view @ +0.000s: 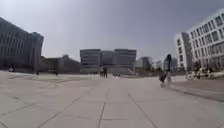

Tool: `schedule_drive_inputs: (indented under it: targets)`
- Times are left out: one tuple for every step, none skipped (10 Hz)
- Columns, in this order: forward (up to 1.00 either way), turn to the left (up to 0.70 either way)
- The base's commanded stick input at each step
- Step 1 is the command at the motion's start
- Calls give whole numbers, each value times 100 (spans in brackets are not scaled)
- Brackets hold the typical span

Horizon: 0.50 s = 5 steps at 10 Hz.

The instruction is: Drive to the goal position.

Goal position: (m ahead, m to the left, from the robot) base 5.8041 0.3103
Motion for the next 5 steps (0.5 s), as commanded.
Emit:
schedule_drive_inputs:
  targets:
    - [85, 0]
    - [85, 0]
    - [85, 0]
    - [85, 0]
    - [85, 0]
